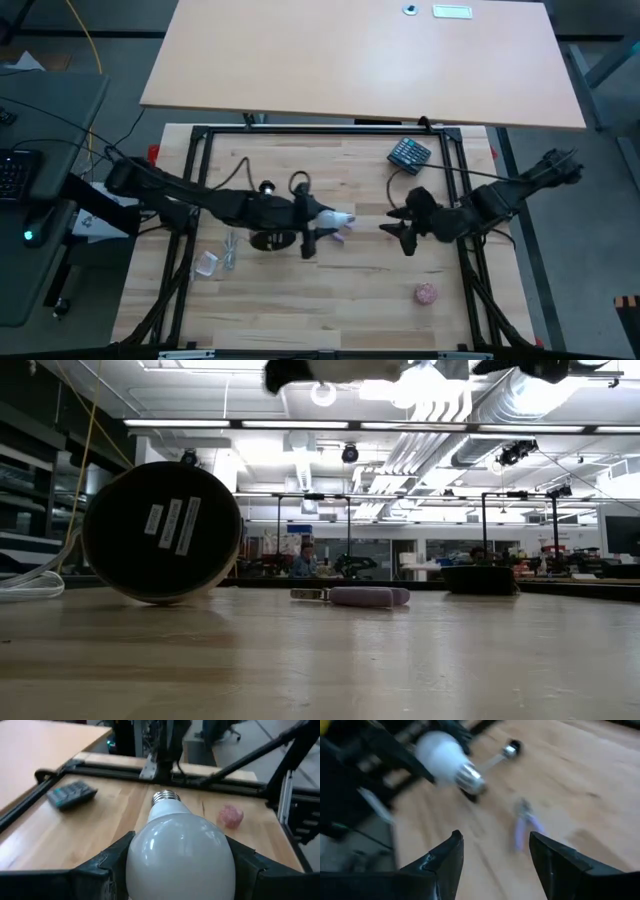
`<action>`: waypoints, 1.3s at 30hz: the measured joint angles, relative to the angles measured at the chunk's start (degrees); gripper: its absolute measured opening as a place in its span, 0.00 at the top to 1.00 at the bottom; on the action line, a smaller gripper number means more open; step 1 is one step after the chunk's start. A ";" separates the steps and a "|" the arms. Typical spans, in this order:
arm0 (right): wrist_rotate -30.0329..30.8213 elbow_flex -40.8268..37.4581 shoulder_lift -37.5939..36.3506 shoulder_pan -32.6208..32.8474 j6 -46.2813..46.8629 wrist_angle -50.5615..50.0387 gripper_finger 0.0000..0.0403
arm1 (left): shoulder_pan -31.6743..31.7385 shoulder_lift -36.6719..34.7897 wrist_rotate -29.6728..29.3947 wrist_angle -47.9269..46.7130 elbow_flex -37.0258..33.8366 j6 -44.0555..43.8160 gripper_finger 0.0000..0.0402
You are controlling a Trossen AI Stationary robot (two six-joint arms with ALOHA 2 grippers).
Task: Screw lightbulb
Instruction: Insert the light bulb into the lamp socket
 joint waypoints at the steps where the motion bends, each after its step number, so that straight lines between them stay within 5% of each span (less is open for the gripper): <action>1: -0.72 -2.39 -1.25 -0.67 -0.42 4.16 0.46 | 0.22 1.53 -0.16 -0.66 2.43 0.41 0.48; 10: -5.23 -15.74 -5.23 -7.66 4.13 36.80 0.46 | 3.42 6.79 -1.63 -10.16 15.32 10.39 0.48; 18: -6.36 -17.34 -5.35 -13.38 8.22 42.24 0.46 | 5.59 2.47 3.78 -13.93 16.82 12.18 0.48; 28: -24.87 -17.30 -4.54 -22.19 8.62 53.84 0.46 | 7.27 -0.66 8.21 -14.66 16.74 15.69 0.48; 39: -28.62 -17.27 -1.39 -23.58 12.71 59.85 0.46 | 8.52 0.02 12.03 -8.41 16.63 18.46 0.48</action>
